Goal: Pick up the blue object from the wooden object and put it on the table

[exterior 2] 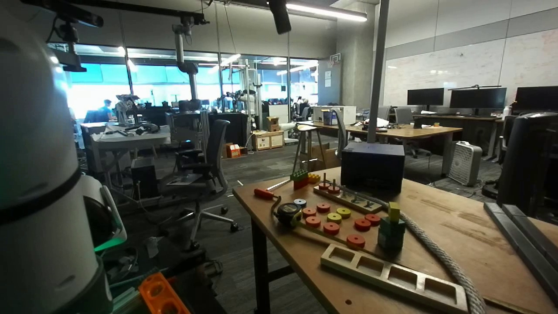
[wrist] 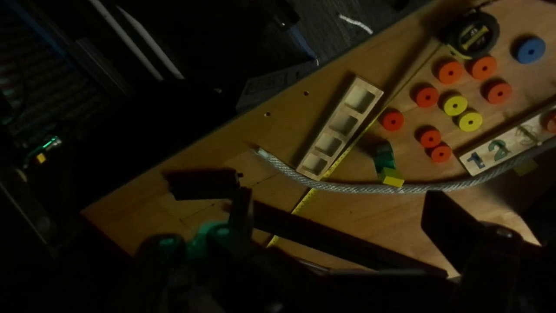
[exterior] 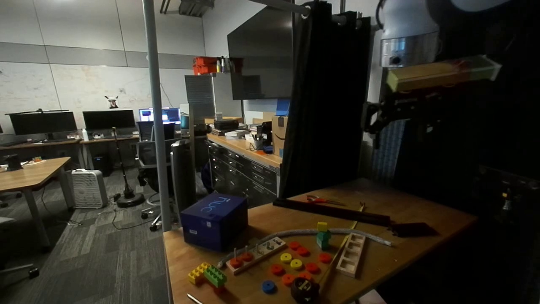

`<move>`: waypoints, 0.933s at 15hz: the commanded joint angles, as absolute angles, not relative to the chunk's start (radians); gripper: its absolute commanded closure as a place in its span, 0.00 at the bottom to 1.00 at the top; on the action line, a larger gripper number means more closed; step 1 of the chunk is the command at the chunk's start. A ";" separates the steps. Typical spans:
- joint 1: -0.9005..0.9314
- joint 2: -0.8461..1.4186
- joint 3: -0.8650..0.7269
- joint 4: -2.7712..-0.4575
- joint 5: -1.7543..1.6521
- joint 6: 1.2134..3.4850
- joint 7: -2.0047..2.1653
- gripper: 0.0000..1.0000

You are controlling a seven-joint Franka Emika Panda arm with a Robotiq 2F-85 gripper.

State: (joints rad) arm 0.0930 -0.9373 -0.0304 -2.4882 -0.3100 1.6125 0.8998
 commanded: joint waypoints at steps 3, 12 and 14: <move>0.063 -1.248 -0.167 -2.525 -0.313 1.454 0.464 0.00; -0.054 -1.281 -0.213 -2.559 -0.230 1.446 0.184 0.00; -0.054 -1.281 -0.213 -2.561 -0.229 1.446 0.182 0.00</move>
State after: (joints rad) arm 0.0114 -1.2968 -0.2356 -2.5597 -0.2622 1.4312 0.2315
